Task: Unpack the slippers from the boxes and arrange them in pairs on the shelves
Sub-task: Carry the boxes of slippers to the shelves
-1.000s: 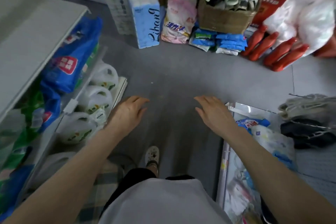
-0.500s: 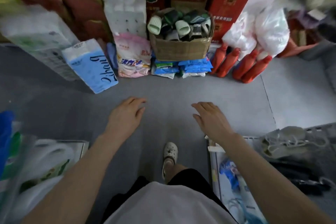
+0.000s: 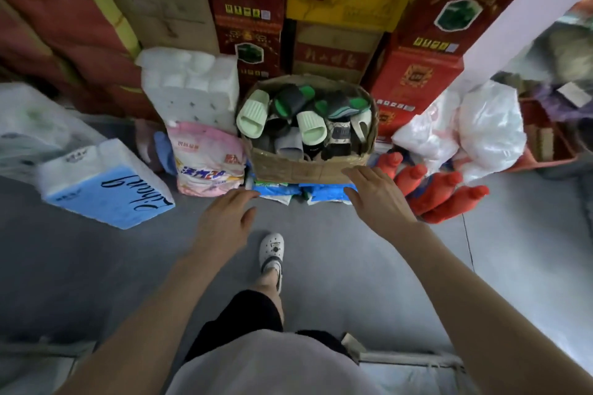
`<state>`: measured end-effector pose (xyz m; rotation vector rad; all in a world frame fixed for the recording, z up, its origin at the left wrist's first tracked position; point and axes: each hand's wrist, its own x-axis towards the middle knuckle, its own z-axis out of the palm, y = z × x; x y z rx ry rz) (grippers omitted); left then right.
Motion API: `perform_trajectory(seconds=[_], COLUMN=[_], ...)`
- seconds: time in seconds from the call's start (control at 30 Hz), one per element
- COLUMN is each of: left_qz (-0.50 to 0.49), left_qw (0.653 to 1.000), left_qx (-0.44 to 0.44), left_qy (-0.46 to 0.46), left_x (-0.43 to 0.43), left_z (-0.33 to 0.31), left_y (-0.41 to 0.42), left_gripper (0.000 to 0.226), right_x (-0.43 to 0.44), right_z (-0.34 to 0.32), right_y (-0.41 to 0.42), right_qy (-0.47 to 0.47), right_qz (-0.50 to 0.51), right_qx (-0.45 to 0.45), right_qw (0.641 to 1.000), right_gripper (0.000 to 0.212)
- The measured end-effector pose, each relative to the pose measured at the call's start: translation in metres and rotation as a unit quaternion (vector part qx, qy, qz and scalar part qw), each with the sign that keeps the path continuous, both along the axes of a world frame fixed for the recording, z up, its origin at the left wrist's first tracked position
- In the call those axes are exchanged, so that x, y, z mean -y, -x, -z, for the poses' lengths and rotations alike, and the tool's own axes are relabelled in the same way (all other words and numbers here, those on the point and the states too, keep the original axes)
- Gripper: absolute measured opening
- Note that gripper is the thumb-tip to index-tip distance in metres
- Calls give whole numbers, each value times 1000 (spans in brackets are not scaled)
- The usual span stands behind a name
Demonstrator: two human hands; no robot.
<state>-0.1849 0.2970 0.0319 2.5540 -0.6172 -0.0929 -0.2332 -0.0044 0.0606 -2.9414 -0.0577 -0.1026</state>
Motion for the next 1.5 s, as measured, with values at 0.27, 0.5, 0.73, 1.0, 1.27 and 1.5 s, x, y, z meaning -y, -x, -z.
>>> perform_trajectory(seconds=[0.27,0.5,0.73,1.0,1.27,1.5], left_qz=[-35,-191,-395,-619,-712,-739], left_qw=[998,969,898,715,619,599], left_qx=[-59,-146,-192,-292,-273,-255], left_qy=[0,54,36,143,186,172], left_x=[88,143,203,305,326,312], left_z=[18,81,204,287,307,302], left_y=[-147,-207,-197,-197,-209,-202], left_gripper=[37,52,68,65,57,50], right_x=[81,153,197,217,207,209], right_z=[6,64,176,297,354,339], right_y=[-165,-313,-487,-597,-628,-619], right_qy=[-24,-16,41,104,53,13], right_qz=[-16,-67,-129,-156,-176,-158], right_qx=[-27,-128,-166,-217,-213,-232], right_qw=[999,989,977,958,960,960], right_gripper=[38,56,50,52,48,44])
